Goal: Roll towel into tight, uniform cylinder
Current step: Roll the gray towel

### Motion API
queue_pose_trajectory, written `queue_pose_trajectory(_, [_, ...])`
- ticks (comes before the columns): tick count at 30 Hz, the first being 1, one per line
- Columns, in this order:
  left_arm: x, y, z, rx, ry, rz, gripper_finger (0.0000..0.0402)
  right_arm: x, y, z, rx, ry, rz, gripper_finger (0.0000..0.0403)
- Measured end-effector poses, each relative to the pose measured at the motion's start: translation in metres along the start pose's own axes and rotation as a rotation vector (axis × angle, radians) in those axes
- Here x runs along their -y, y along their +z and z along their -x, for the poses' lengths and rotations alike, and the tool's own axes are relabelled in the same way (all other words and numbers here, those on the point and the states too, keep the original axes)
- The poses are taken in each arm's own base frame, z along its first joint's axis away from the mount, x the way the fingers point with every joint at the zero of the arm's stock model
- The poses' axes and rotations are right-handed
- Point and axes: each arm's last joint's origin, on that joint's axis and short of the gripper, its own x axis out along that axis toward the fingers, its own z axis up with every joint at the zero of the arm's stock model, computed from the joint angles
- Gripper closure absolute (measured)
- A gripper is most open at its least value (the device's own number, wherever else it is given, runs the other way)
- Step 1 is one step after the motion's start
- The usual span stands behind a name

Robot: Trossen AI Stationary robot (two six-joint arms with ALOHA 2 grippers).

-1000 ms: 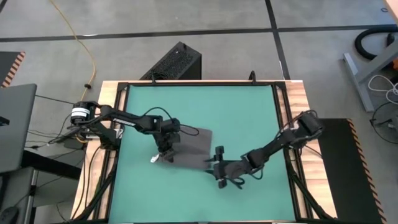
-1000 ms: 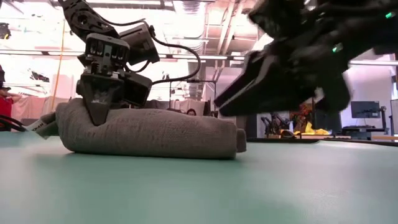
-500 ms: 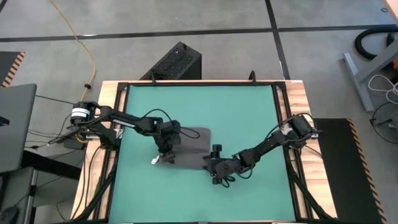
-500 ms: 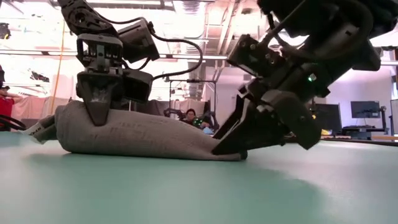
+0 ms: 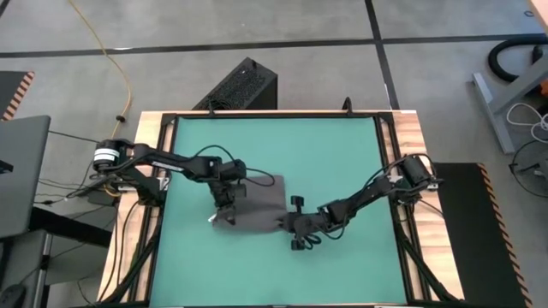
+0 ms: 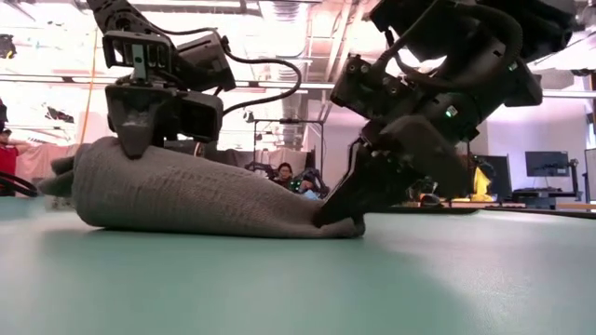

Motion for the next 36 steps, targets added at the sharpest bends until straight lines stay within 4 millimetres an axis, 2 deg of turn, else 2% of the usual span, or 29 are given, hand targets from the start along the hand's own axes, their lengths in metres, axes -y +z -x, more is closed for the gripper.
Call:
queue_pose_trajectory(8, [-0.003,-0.008,0.002,-0.062,0.020,-0.005,0.0285,0.004,0.004,0.004,-0.039,0.168,-0.070,0.0371])
queue_pose_trajectory(12, [-0.001,-0.012,0.013,-0.058,0.031,-0.025,0.0285,0.009,0.005,0.003,-0.061,0.232,-0.160,0.0371])
queue_pose_trajectory(18, [0.013,-0.013,0.043,0.112,0.167,-0.129,0.0290,0.019,0.009,0.002,-0.091,0.334,-0.309,0.0370])
queue_pose_trajectory(20, [0.024,-0.008,0.045,0.205,0.198,-0.219,0.0294,0.023,0.012,0.003,-0.091,0.371,-0.357,0.0370])
queue_pose_trajectory(23, [0.046,-0.002,0.031,0.276,0.138,-0.403,0.0306,0.031,0.015,0.004,-0.105,0.393,-0.434,0.0370])
queue_pose_trajectory(26, [0.060,0.000,0.005,0.295,0.144,-0.542,0.0323,0.036,0.016,0.003,-0.119,0.424,-0.466,0.0369])
queue_pose_trajectory(30, [0.052,-0.002,-0.023,0.255,0.283,-0.559,0.0354,0.040,0.017,0.002,-0.119,0.440,-0.482,0.0369])
queue_pose_trajectory(32, [0.045,-0.003,-0.030,0.236,0.338,-0.535,0.0371,0.040,0.017,0.002,-0.122,0.453,-0.495,0.0368])
queue_pose_trajectory(36, [0.034,-0.001,-0.040,0.187,0.338,-0.508,0.0397,0.042,0.018,0.002,-0.128,0.469,-0.551,0.0368])
